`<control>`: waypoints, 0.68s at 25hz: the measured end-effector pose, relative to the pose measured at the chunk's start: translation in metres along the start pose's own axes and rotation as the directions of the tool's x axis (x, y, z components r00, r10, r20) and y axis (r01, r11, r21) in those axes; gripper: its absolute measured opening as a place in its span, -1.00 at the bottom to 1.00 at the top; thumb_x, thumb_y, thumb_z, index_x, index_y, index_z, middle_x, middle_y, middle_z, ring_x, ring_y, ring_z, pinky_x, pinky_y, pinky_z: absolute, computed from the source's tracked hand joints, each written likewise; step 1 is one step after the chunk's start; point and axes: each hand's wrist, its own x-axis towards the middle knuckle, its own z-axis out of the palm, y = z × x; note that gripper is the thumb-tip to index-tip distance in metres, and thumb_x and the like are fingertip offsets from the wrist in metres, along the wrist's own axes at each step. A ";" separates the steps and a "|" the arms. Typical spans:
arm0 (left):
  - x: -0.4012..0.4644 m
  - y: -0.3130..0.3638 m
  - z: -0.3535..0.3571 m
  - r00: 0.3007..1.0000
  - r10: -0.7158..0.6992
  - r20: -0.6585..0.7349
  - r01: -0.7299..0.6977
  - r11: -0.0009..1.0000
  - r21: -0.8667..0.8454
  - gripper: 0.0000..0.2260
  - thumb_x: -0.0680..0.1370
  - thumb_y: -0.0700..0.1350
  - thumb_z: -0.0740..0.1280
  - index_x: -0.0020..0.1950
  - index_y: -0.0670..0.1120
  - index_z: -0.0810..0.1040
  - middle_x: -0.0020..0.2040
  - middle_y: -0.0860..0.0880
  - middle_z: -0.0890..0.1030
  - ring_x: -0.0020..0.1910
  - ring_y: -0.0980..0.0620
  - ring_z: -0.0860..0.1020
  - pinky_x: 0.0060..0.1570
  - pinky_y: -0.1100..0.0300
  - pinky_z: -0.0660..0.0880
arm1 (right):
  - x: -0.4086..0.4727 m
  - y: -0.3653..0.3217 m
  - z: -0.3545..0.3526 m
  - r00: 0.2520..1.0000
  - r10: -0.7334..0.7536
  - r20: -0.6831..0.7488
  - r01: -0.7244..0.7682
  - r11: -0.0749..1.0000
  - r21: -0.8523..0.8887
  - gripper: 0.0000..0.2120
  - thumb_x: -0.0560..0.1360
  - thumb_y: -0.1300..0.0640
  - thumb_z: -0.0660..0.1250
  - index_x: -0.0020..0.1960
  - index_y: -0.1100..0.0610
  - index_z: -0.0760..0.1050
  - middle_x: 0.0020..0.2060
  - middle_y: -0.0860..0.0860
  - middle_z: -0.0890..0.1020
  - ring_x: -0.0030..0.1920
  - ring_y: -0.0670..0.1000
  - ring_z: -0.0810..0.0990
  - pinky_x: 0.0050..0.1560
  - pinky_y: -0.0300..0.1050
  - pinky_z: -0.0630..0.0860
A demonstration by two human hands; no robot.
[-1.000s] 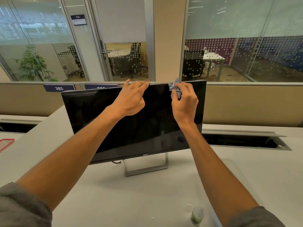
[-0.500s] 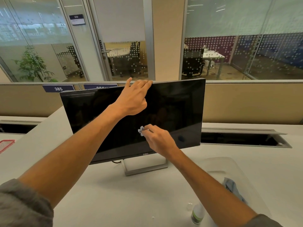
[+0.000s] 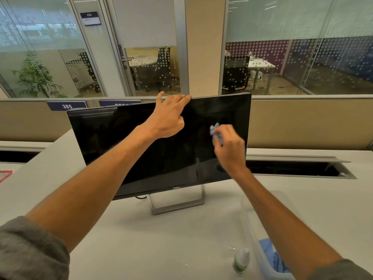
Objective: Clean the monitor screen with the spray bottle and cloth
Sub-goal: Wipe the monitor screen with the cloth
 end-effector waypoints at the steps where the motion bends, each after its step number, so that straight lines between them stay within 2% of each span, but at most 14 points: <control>1: 0.000 0.001 0.000 1.000 0.000 -0.005 0.000 1.000 0.003 -0.39 0.45 -0.24 0.15 0.52 -0.07 0.16 0.49 -0.09 0.29 0.50 -0.05 0.17 0.45 -0.22 -0.22 | -0.019 -0.005 0.010 0.994 -0.079 0.077 0.080 0.997 -0.011 -0.89 0.52 0.21 0.34 0.02 0.21 0.55 -0.07 0.07 0.60 -0.19 -0.04 0.57 -0.21 -0.18 0.58; 3: 0.001 0.001 0.001 1.000 0.002 -0.006 -0.002 1.000 0.016 -0.39 0.45 -0.24 0.15 0.51 -0.07 0.16 0.49 -0.09 0.29 0.50 -0.05 0.18 0.45 -0.22 -0.21 | -0.054 -0.012 0.029 0.948 -0.200 0.249 0.212 0.977 -0.023 -0.87 0.52 0.20 0.34 0.04 0.21 0.56 -0.08 0.07 0.62 -0.24 0.00 0.59 -0.30 -0.12 0.59; 5: 0.000 0.002 0.002 1.000 0.003 -0.008 -0.002 0.999 0.034 -0.40 0.45 -0.23 0.16 0.51 -0.07 0.16 0.48 -0.09 0.29 0.50 -0.06 0.18 0.45 -0.22 -0.22 | -0.075 -0.013 0.037 0.880 -0.255 0.401 0.281 0.960 -0.007 -0.84 0.49 0.20 0.39 0.05 0.22 0.58 -0.08 0.08 0.62 -0.26 0.02 0.61 -0.36 -0.13 0.59; 7: -0.002 0.002 0.004 1.000 0.006 -0.026 -0.004 0.999 0.051 -0.39 0.45 -0.22 0.17 0.51 -0.07 0.15 0.48 -0.08 0.29 0.50 -0.05 0.17 0.45 -0.20 -0.25 | -0.070 -0.013 0.031 0.849 -0.282 0.447 0.311 0.950 0.009 -0.87 0.49 0.18 0.39 0.01 0.20 0.58 -0.11 0.07 0.62 -0.32 0.02 0.60 -0.43 -0.18 0.54; 9: -0.004 0.003 0.005 0.999 0.013 -0.050 -0.010 0.998 0.057 -0.39 0.45 -0.23 0.17 0.51 -0.07 0.15 0.47 -0.08 0.29 0.50 -0.04 0.16 0.44 -0.17 -0.29 | -0.041 -0.010 0.012 0.922 -0.241 0.302 0.270 0.961 -0.057 -0.88 0.55 0.10 0.32 -0.04 0.13 0.58 -0.13 0.01 0.61 -0.33 -0.02 0.56 -0.43 -0.16 0.50; 11: -0.005 0.003 0.006 0.998 0.019 -0.060 -0.017 0.999 0.043 -0.38 0.45 -0.23 0.17 0.51 -0.07 0.14 0.47 -0.07 0.29 0.50 -0.04 0.15 0.43 -0.16 -0.32 | 0.003 0.001 -0.015 0.995 -0.086 0.040 0.091 0.987 -0.134 -0.90 0.54 0.08 0.32 -0.02 0.08 0.58 -0.08 0.00 0.63 -0.22 -0.01 0.57 -0.31 -0.16 0.49; 13: -0.006 0.002 0.007 0.997 0.018 -0.069 -0.016 1.000 0.025 -0.38 0.45 -0.24 0.17 0.52 -0.07 0.14 0.47 -0.07 0.29 0.51 -0.03 0.14 0.42 -0.14 -0.35 | 0.043 0.016 -0.041 0.989 0.057 -0.135 -0.077 0.985 -0.151 -0.84 0.51 0.09 0.35 0.07 0.09 0.58 -0.01 0.03 0.64 -0.10 0.00 0.57 -0.19 -0.20 0.47; 15: -0.007 0.001 0.007 0.997 0.015 -0.081 -0.014 1.000 0.014 -0.38 0.45 -0.25 0.17 0.52 -0.06 0.15 0.47 -0.06 0.29 0.51 -0.02 0.14 0.40 -0.12 -0.38 | 0.067 0.029 -0.056 0.981 0.103 -0.166 -0.129 0.980 -0.152 -0.79 0.51 0.10 0.35 0.11 0.13 0.58 0.02 0.07 0.63 -0.06 0.01 0.58 -0.12 -0.20 0.50; 17: -0.006 0.001 0.008 0.996 0.015 -0.089 -0.016 1.000 -0.006 -0.38 0.45 -0.26 0.17 0.51 -0.06 0.17 0.47 -0.06 0.30 0.51 -0.01 0.15 0.40 -0.10 -0.40 | 0.072 0.037 -0.059 0.988 0.088 -0.127 -0.106 0.983 -0.148 -0.80 0.51 0.15 0.36 0.11 0.18 0.57 0.02 0.09 0.62 -0.07 0.03 0.59 -0.10 -0.15 0.55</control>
